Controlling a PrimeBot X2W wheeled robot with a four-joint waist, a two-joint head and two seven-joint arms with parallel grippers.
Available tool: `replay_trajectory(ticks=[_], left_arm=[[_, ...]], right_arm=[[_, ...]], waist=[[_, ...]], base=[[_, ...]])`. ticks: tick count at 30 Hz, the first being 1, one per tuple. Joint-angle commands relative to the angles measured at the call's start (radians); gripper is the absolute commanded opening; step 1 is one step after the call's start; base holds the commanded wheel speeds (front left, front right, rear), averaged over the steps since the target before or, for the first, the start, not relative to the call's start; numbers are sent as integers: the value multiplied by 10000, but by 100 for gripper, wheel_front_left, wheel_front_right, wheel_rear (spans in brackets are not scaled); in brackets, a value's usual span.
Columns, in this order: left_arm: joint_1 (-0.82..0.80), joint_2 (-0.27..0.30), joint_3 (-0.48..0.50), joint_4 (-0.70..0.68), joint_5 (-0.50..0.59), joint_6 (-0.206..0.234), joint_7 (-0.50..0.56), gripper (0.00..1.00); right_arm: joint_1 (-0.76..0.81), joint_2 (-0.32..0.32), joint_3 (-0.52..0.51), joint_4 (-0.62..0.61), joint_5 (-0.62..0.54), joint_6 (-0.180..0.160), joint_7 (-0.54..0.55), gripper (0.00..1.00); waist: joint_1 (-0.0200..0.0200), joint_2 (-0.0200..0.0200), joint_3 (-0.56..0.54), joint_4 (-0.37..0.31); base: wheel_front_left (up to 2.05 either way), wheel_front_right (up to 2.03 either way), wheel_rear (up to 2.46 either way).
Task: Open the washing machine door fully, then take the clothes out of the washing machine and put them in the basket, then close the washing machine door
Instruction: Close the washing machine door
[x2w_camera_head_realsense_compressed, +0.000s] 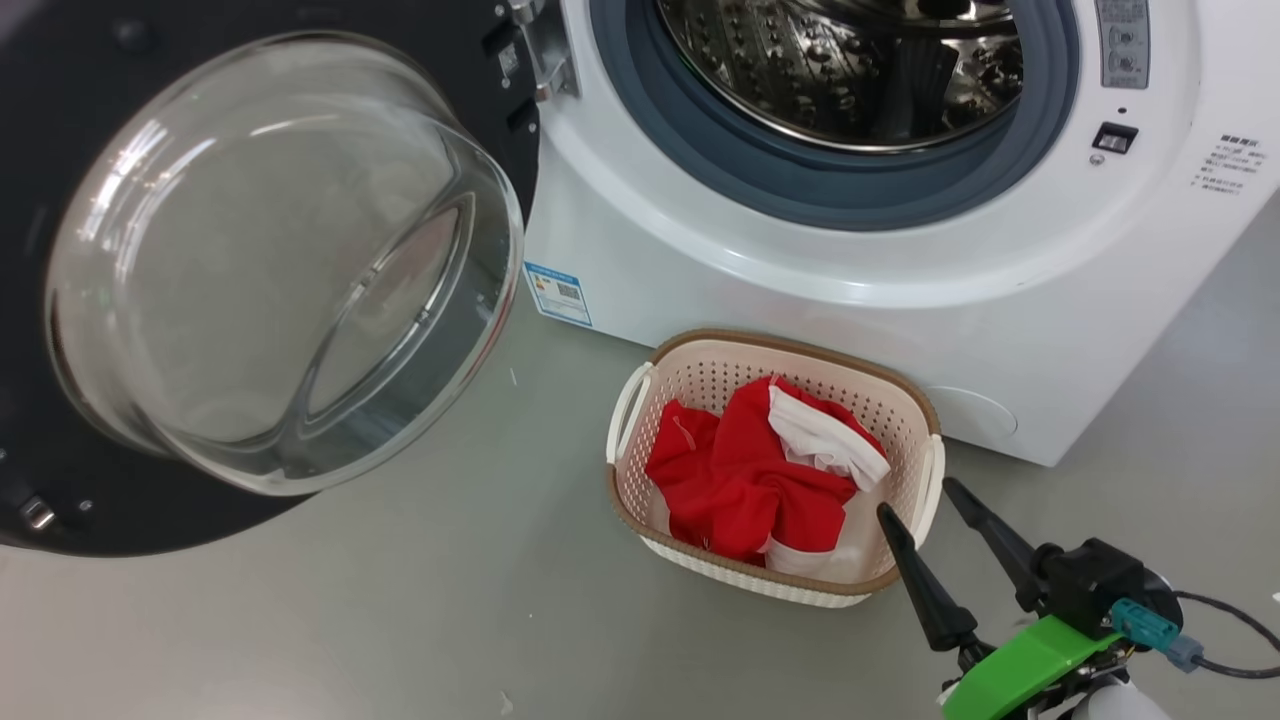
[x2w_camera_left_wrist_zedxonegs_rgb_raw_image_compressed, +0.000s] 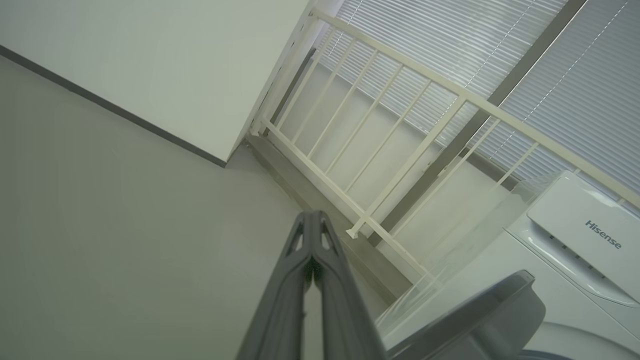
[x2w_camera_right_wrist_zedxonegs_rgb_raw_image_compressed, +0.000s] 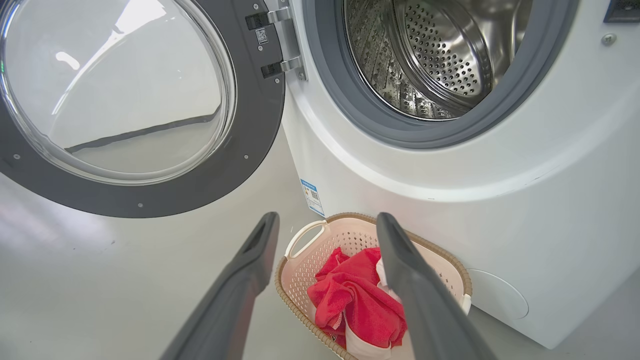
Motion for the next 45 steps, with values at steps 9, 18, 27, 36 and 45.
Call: replay_trajectory(ticks=[9,18,27,36,45], left_arm=[[-1276,971,-572,1718,-749,-57,3403,0],[-1286,903,-1124,1691,-1077,-57,5582,0],[-337,1014,-1549,393,-1611,-57,7165,0],[798,1291,-1826,-1705,-2271,-57,8345,0],[1840,1426,-1895,-3930,-3044,-57,8990,0]], right_arm=[[-433,-147,137,-243,-193,63,-63,100],[-384,-103,95,-209,-183,63,-63,100],[-199,8,52,-218,-159,63,-63,100],[83,96,-121,-313,-106,63,-63,100],[211,200,-231,-390,-109,63,-63,100]], waist=[[0,0,321,-76],[0,0,254,-88],[0,0,-85,-89],[0,0,-502,-146],[0,0,-751,-363]], base=[[0,0,0],[0,0,0],[0,0,0],[0,0,0],[0,0,0]])
